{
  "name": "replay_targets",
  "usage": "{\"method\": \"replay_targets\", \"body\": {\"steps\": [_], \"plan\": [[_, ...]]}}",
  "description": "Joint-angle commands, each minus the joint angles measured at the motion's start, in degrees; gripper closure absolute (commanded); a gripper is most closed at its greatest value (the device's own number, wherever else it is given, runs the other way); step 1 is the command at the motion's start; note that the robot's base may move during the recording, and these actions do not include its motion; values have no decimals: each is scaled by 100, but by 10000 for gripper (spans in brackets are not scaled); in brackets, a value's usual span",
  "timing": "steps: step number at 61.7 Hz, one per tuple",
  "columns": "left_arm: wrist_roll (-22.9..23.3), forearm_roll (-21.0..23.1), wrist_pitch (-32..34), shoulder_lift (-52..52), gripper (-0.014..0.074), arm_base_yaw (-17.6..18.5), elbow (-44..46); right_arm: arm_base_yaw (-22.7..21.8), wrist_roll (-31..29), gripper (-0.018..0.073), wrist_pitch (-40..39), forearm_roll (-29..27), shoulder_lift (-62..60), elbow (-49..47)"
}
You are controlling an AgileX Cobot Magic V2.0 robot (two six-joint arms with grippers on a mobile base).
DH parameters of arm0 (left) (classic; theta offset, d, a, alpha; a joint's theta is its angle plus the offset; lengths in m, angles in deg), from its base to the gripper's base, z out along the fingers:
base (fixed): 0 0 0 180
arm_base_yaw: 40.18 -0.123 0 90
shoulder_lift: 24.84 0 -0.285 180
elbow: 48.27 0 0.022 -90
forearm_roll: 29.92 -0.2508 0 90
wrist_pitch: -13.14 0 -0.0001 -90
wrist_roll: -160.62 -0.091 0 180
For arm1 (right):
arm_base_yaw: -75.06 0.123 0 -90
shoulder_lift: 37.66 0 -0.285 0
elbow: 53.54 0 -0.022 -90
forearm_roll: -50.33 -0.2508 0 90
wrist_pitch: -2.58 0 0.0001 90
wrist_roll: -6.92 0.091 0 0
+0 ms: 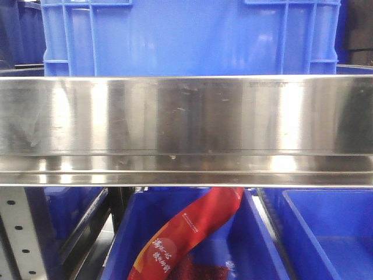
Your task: Grab block from conveyor and place in blue bin
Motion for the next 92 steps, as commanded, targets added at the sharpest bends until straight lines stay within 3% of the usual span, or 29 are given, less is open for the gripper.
{"method": "replay_targets", "body": {"steps": [1, 8, 17, 22, 36, 38, 45, 57, 75, 92], "plan": [[11, 35, 145, 40, 234, 38, 59, 13, -12, 156, -79, -62, 128, -50], [11, 35, 145, 44, 138, 38, 59, 13, -12, 80, -79, -62, 164, -50], [11, 35, 145, 25, 167, 38, 59, 13, -12, 131, -34, -62, 72, -60], [11, 35, 145, -8, 253, 38, 59, 13, -12, 256, 19, -62, -25, -60], [11, 35, 249, -61, 666, 38, 59, 0, -12, 725, 8, -62, -51, -60], [11, 35, 238, -107, 707, 38, 59, 0, -12, 725, 8, -62, -90, -60], [11, 46, 239, -421, 707, 38, 37, -14, -12, 720, -3, -62, -329, -60], [11, 113, 299, -1300, 707, -341, -656, -376, -12, 720, -124, -51, -1001, 379], [11, 123, 311, -3046, 707, -1157, -2579, -1138, -12, 720, -690, -51, -2687, 2241], [11, 123, 311, -4459, 707, -1598, -4041, -1194, -12, 720, -738, -51, -4261, 4060]]}}
